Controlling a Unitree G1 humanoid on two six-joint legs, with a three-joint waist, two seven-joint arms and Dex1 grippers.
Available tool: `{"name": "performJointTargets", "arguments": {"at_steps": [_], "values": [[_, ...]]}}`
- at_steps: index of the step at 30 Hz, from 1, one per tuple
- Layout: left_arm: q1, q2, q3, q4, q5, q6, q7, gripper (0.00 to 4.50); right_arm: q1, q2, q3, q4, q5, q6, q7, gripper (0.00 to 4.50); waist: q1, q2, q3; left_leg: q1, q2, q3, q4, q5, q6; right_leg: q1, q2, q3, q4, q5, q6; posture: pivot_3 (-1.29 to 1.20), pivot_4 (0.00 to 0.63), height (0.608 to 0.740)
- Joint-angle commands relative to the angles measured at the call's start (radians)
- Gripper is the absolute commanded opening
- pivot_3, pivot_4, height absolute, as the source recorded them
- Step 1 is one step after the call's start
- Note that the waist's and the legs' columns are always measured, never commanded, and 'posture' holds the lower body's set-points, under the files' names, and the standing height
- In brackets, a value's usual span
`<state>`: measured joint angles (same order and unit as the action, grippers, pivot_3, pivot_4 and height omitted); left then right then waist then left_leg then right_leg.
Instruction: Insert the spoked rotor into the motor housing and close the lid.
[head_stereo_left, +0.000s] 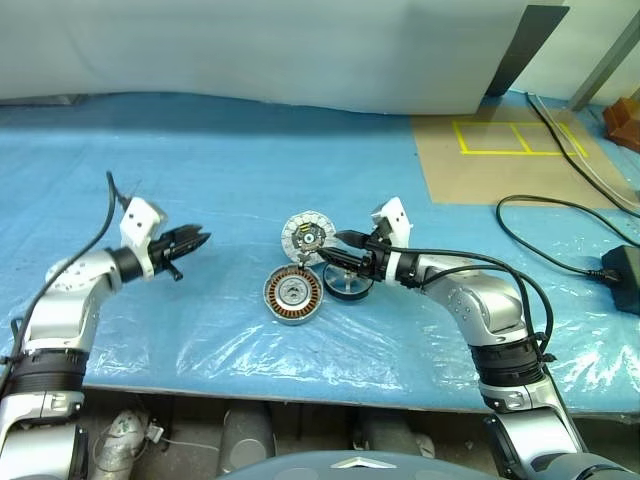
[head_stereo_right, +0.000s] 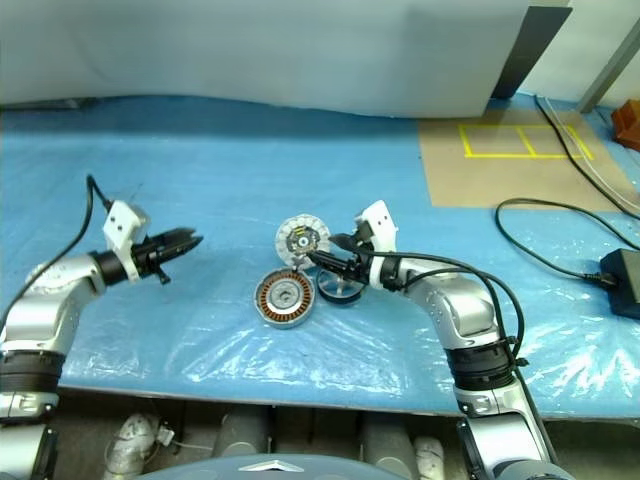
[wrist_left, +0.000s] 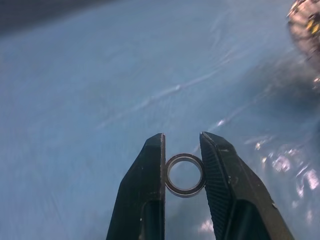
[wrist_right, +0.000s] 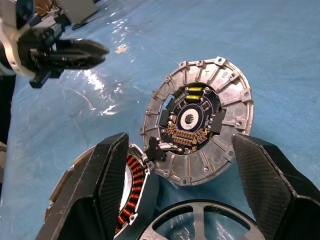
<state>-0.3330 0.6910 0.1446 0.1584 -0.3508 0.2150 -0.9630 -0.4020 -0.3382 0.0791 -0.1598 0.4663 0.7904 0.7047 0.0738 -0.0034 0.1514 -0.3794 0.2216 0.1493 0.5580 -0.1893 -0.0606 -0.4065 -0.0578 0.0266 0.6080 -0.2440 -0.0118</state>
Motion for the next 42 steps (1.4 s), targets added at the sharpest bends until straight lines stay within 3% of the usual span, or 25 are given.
{"name": "performJointTargets", "arguments": {"at_steps": [1,7,13,23,28,42], "values": [[-0.029,-0.001,-0.049,-0.095,-0.018,-0.006,-0.062,0.84,-0.003,-0.032,-0.058,-0.054,0.047,-0.004,0.019,3.46,-0.001,0.0,0.0,0.0,0.0,0.0,0.0,0.0,0.0,0.0,0.0,0.0,0.0,0.0,0.0,0.0,0.15,0.74],[-0.053,-0.063,-0.19,-0.185,-0.014,-0.002,-0.153,0.84,0.026,-0.048,-0.177,-0.155,0.214,0.076,0.023,3.46,-0.001,0.0,0.0,0.001,0.0,0.0,0.0,0.0,0.0,0.0,0.0,0.0,0.001,0.0,0.0,0.0,0.15,0.74],[-0.056,-0.116,-0.298,-0.159,0.009,-0.027,-0.23,0.84,0.103,-0.084,-0.198,-0.238,0.228,0.106,-0.048,3.46,0.0,0.0,0.0,0.002,0.0,0.0,0.0,0.0,0.0,0.001,0.001,0.001,0.002,0.0,0.0,0.0,0.15,0.74],[-0.013,-0.151,-0.374,-0.126,0.061,-0.105,-0.276,0.84,0.204,-0.133,-0.227,-0.327,0.287,0.175,-0.121,3.46,0.002,0.0,0.0,0.003,0.0,0.0,0.001,0.0,0.0,0.002,0.0,0.001,0.002,0.0,0.001,0.0,0.15,0.74],[-0.015,-0.213,-0.392,-0.039,0.114,-0.181,-0.229,0.84,0.197,-0.156,-0.233,-0.322,0.292,0.188,-0.142,3.46,0.004,0.0,0.0,0.004,0.0,0.0,0.003,0.0,0.0,0.003,0.0,0.002,0.003,0.001,0.001,0.0,0.15,0.74],[0.014,-0.229,-0.375,-0.026,0.144,-0.256,-0.174,0.84,0.186,-0.193,-0.205,-0.302,0.295,0.193,-0.135,3.46,0.01,0.0,0.0,0.006,0.0,0.0,0.003,0.0,0.0,0.005,0.0,0.002,0.003,0.001,0.001,0.0,0.15,0.74]]}}
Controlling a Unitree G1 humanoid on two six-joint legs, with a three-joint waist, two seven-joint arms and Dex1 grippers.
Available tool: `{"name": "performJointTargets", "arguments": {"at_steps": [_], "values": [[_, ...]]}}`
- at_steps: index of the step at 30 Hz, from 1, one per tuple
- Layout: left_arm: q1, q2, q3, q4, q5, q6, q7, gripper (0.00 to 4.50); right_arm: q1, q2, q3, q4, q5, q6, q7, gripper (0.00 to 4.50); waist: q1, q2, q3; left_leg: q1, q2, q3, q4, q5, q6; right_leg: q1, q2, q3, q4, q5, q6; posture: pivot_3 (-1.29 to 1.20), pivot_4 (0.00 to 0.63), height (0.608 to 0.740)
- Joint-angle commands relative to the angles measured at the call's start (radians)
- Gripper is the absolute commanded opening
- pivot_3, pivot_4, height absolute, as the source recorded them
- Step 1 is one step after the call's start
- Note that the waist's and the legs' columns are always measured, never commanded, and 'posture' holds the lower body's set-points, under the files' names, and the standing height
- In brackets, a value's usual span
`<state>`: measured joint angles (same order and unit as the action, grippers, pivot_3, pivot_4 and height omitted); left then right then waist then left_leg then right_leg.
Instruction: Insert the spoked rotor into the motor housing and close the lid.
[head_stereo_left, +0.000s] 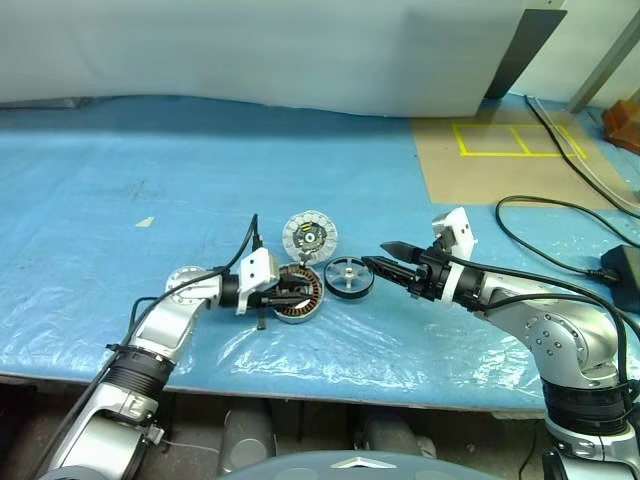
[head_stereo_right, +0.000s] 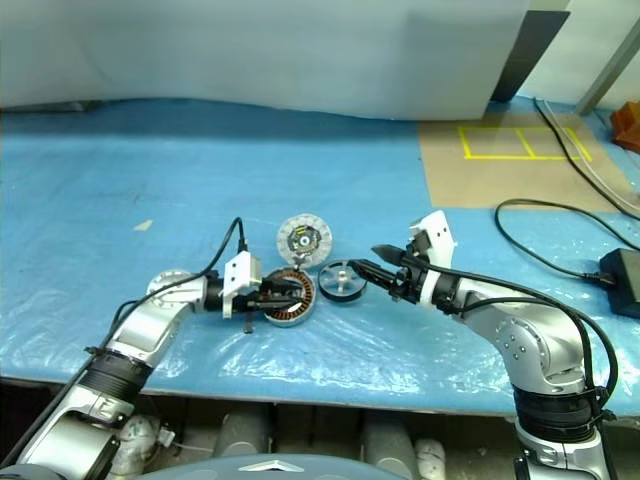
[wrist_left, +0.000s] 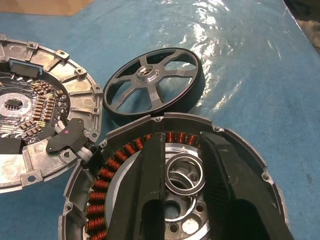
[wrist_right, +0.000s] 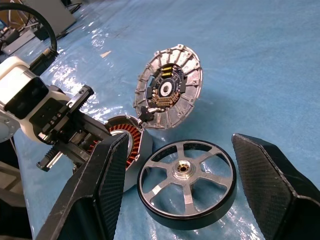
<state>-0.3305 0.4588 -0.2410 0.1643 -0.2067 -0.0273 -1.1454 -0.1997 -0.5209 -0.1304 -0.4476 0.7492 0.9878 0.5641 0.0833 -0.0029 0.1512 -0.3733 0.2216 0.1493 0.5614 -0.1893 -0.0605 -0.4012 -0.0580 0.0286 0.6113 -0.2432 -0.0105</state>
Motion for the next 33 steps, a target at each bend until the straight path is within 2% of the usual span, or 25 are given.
{"name": "performJointTargets", "arguments": {"at_steps": [1,33], "values": [[0.013,0.004,0.01,-0.03,0.003,-0.018,0.012,0.84,-0.019,-0.011,0.007,-0.011,0.011,-0.004,0.005,3.46,0.001,0.0,0.0,0.0,0.0,0.0,0.0,0.0,0.0,0.0,0.0,0.0,0.0,0.0,0.0,0.0,0.15,0.74],[0.05,0.019,0.006,0.02,0.064,-0.085,0.061,0.84,-0.018,-0.029,0.048,0.009,-0.011,-0.012,0.003,3.46,0.011,0.0,0.0,0.001,0.0,0.0,0.0,0.0,0.0,0.0,0.0,0.001,0.001,0.0,0.0,0.0,0.15,0.74]]}}
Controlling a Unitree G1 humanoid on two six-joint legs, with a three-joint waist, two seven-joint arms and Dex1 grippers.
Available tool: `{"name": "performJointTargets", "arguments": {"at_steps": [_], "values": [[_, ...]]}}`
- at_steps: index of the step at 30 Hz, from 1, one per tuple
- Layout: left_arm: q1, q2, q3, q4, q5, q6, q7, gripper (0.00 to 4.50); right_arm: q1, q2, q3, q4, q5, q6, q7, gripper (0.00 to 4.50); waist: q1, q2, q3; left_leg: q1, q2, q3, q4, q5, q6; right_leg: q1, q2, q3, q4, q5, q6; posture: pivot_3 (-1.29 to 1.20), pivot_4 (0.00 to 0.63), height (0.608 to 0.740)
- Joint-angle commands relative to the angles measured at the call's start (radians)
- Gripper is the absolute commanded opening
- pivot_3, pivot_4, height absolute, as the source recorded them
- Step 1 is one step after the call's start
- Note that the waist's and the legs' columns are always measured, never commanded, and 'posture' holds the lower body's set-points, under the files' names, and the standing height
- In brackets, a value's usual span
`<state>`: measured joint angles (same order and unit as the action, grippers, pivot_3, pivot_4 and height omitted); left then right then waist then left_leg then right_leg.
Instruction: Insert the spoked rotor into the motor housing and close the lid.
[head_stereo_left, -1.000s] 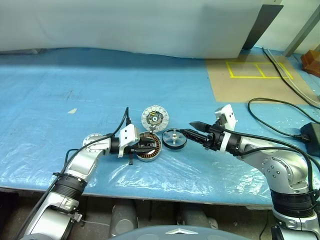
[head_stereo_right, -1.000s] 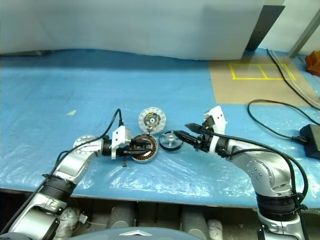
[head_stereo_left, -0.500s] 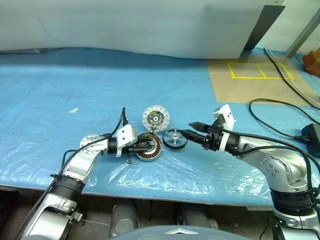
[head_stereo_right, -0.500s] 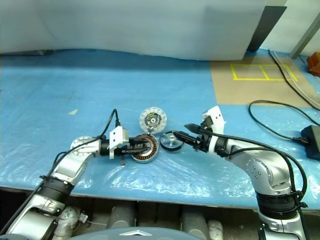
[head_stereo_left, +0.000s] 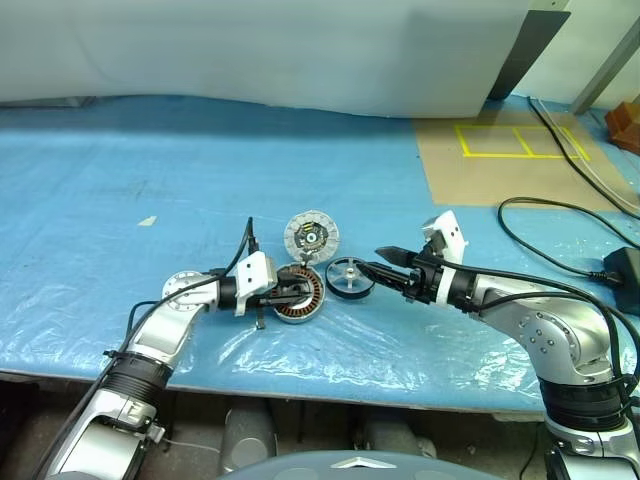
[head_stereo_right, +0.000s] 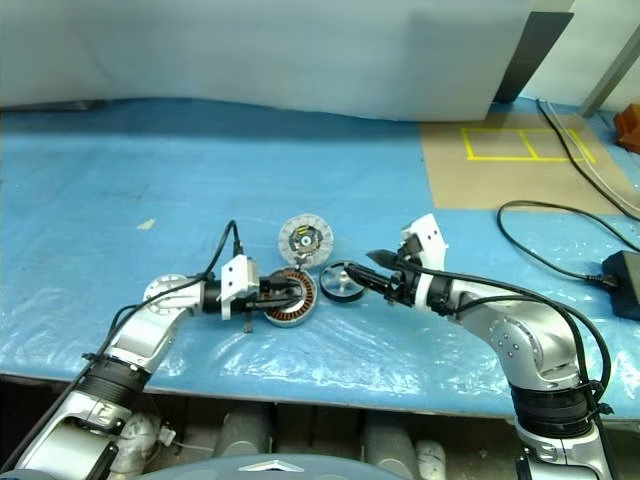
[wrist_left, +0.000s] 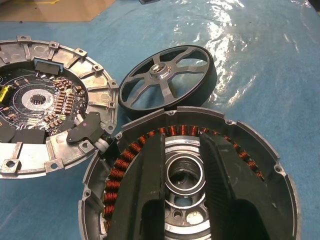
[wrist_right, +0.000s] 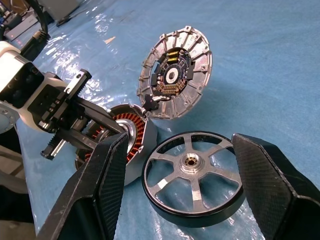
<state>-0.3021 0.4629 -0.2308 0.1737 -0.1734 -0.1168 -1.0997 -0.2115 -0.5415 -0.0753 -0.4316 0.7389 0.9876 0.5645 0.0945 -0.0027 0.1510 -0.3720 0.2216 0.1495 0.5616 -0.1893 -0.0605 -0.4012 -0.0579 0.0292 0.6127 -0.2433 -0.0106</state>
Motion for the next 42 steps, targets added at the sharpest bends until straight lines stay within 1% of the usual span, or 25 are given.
{"name": "performJointTargets", "arguments": {"at_steps": [1,17,19,20,22,23,27,33,35,39,42], "values": [[0.02,0.015,-0.001,0.014,0.033,0.009,0.026,0.84,-0.007,-0.008,-0.007,-0.006,-0.001,-0.012,0.002,3.46,0.0,0.0,0.0,0.0,0.0,0.0,0.0,0.0,0.0,0.0,0.0,0.0,0.0,0.0,0.0,0.0,0.15,0.74],[0.026,0.031,-0.016,0.003,0.034,0.054,0.032,0.84,-0.011,-0.001,0.003,0.007,-0.02,-0.022,0.001,3.46,0.001,0.001,0.0,0.002,0.0,0.0,0.001,0.0,0.0,0.002,0.0,0.001,0.001,0.0,0.0,0.0,0.15,0.74],[0.022,0.031,-0.014,0.006,0.03,0.056,0.029,1.44,-0.01,-0.002,0.004,0.012,-0.025,-0.027,0.002,3.46,0.001,0.001,-0.001,0.002,0.0,0.0,0.001,0.0,0.0,0.002,0.0,0.001,0.001,0.0,0.0,0.0,0.15,0.74],[0.016,0.025,-0.008,0.012,0.038,0.043,0.048,1.63,-0.01,-0.002,0.005,0.014,-0.027,-0.027,0.002,3.46,0.0,0.001,-0.001,0.003,0.0,0.0,0.001,0.0,0.0,0.002,0.0,0.001,0.001,0.0,0.0,0.0,0.15,0.74],[0.003,0.011,0.003,0.021,0.047,0.032,0.083,2.28,-0.01,0.0,0.005,0.016,-0.029,-0.027,0.002,3.46,0.0,0.001,-0.001,0.003,0.0,0.0,0.001,0.0,0.0,0.002,0.0,0.001,0.001,0.0,0.0,0.0,0.15,0.74],[0.0,0.014,0.004,0.012,0.032,0.035,0.068,2.58,-0.01,0.002,0.004,0.016,-0.028,-0.026,0.001,3.46,0.0,0.001,-0.001,0.003,0.0,0.0,0.001,0.0,0.0,0.002,0.0,0.001,0.001,0.0,0.0,0.0,0.15,0.74],[-0.01,0.012,0.05,-0.047,-0.057,0.117,0.065,2.58,-0.004,0.005,0.003,0.015,-0.027,-0.025,0.002,3.46,0.0,0.001,-0.001,0.002,0.0,0.0,0.0,0.0,0.0,0.002,0.0,0.001,0.0,0.0,0.0,0.0,0.15,0.74],[0.029,0.068,0.124,-0.177,-0.202,0.277,0.012,2.58,0.011,0.001,0.001,0.001,0.003,-0.007,0.026,3.46,-0.001,0.001,-0.001,0.001,0.0,0.0,0.0,0.0,0.0,0.0,0.0,0.001,0.0,0.0,0.0,0.0,0.15,0.74],[0.052,0.099,0.152,-0.226,-0.25,0.335,-0.004,2.58,0.001,-0.009,0.003,0.001,0.016,0.003,0.045,3.46,-0.002,0.001,-0.001,0.001,0.0,0.0,-0.001,0.0,0.0,0.0,0.0,0.0,0.0,0.0,0.0,0.0,0.15,0.74],[0.081,0.114,0.231,-0.289,-0.335,0.413,0.025,2.58,-0.048,-0.014,0.006,0.039,0.025,-0.012,0.095,3.46,-0.001,0.002,-0.001,0.0,0.0,0.0,-0.001,0.0,0.0,0.0,0.0,0.0,0.0,0.0,0.0,0.0,0.15,0.74],[0.097,0.111,0.267,-0.286,-0.328,0.425,0.073,2.62,-0.096,0.002,0.025,0.059,0.032,-0.025,0.13,2.8,-0.002,0.002,-0.001,0.001,0.0,0.0,0.0,0.0,0.0,0.0,0.0,0.0,0.0,0.0,0.0,0.0,0.15,0.74]]}}
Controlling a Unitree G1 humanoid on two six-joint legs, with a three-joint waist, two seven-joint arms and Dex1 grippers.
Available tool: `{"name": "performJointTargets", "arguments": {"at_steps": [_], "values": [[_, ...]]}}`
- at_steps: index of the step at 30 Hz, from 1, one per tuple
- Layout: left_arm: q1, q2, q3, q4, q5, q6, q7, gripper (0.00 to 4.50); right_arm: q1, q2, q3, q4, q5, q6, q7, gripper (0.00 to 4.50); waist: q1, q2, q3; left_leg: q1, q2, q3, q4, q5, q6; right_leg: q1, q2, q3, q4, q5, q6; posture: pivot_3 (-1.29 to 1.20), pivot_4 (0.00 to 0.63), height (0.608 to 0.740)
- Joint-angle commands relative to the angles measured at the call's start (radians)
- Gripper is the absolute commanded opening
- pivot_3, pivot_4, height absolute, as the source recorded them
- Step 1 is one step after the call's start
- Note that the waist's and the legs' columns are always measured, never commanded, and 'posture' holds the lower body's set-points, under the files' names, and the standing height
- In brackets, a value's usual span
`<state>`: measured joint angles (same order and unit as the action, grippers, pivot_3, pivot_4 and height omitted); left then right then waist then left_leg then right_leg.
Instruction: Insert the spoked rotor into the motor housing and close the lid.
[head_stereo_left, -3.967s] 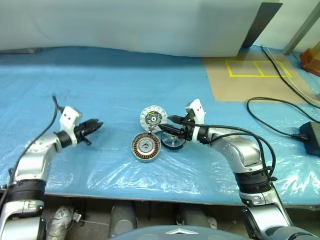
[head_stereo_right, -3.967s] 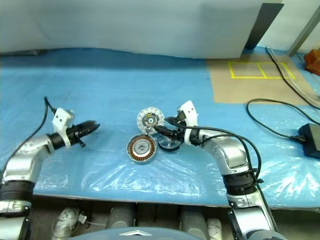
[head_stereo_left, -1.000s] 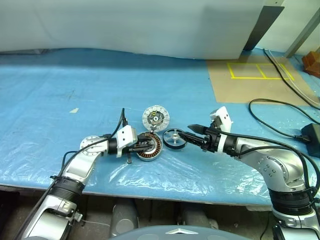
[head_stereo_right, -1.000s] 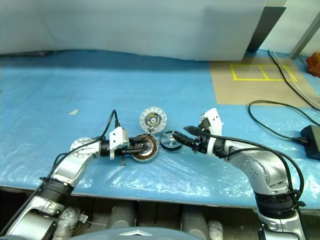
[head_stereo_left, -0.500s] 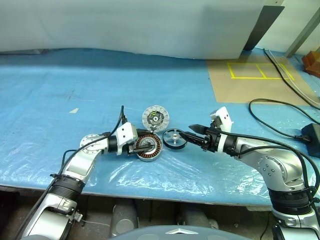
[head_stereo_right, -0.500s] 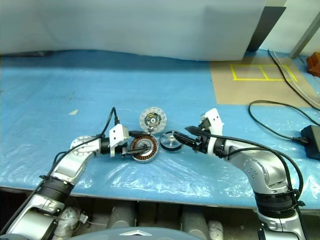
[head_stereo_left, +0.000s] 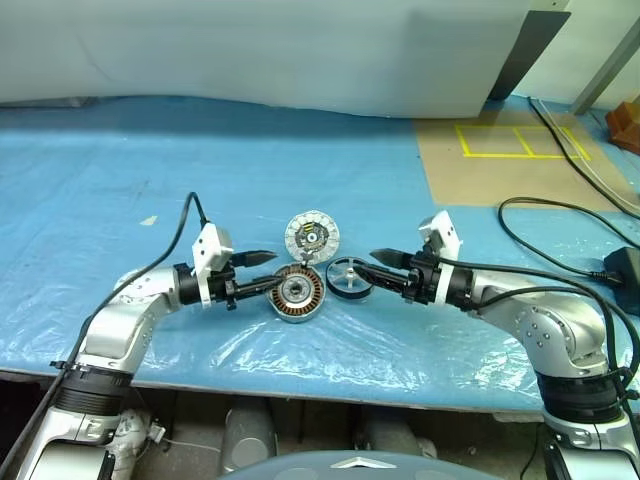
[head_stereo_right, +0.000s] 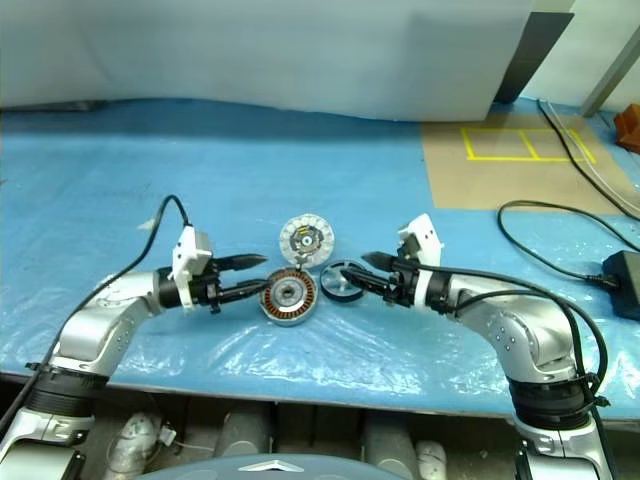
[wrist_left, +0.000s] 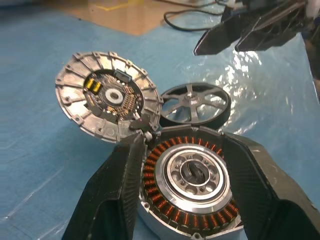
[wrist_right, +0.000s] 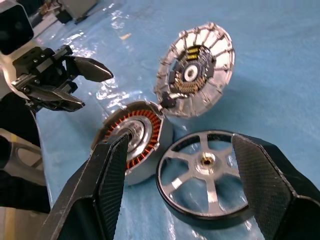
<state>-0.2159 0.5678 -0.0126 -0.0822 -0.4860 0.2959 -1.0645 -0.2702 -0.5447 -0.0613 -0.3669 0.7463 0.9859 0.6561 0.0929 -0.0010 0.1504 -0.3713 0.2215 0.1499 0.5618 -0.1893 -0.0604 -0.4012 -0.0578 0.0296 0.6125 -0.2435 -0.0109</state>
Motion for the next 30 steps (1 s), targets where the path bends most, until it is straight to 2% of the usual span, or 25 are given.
{"name": "performJointTargets", "arguments": {"at_steps": [1,8,10,19,30], "values": [[0.016,0.001,0.061,-0.021,-0.013,0.014,0.057,2.62,-0.058,0.014,0.031,-0.001,0.022,-0.027,0.052,2.49,0.0,0.0,0.0,0.0,0.0,0.0,0.0,0.0,0.0,0.0,0.0,0.0,0.0,0.0,0.0,0.0,0.15,0.74],[0.055,-0.034,0.085,-0.018,0.004,0.021,0.155,2.62,-0.171,0.073,0.238,0.103,-0.075,-0.088,0.146,0.04,-0.01,0.0,0.0,-0.001,0.0,0.0,0.0,0.0,0.0,0.0,0.0,0.0,0.0,0.0,0.0,0.0,0.15,0.74],[0.076,-0.038,0.077,-0.041,0.009,0.02,0.169,2.62,-0.201,0.086,0.301,0.168,-0.141,-0.124,0.155,0.04,-0.011,0.0,0.0,-0.002,0.0,0.0,0.0,0.0,0.0,0.0,0.0,-0.001,0.0,0.0,0.0,0.0,0.15,0.74],[0.134,-0.036,0.078,-0.087,0.036,-0.002,0.221,2.62,-0.252,0.156,0.411,0.337,-0.324,-0.327,0.206,0.04,-0.021,-0.001,0.0,-0.002,0.0,-0.001,0.0,0.0,0.0,-0.001,0.0,-0.001,0.0,0.0,0.0,0.0,0.15,0.74],[0.197,0.004,0.124,-0.139,0.023,0.006,0.218,2.62,-0.301,0.22,0.383,0.359,-0.286,-0.317,0.324,0.04,-0.025,-0.002,0.001,-0.002,0.001,-0.001,0.001,0.0,0.0,-0.001,0.0,-0.001,0.001,0.0,0.0,0.0,0.15,0.74]]}}
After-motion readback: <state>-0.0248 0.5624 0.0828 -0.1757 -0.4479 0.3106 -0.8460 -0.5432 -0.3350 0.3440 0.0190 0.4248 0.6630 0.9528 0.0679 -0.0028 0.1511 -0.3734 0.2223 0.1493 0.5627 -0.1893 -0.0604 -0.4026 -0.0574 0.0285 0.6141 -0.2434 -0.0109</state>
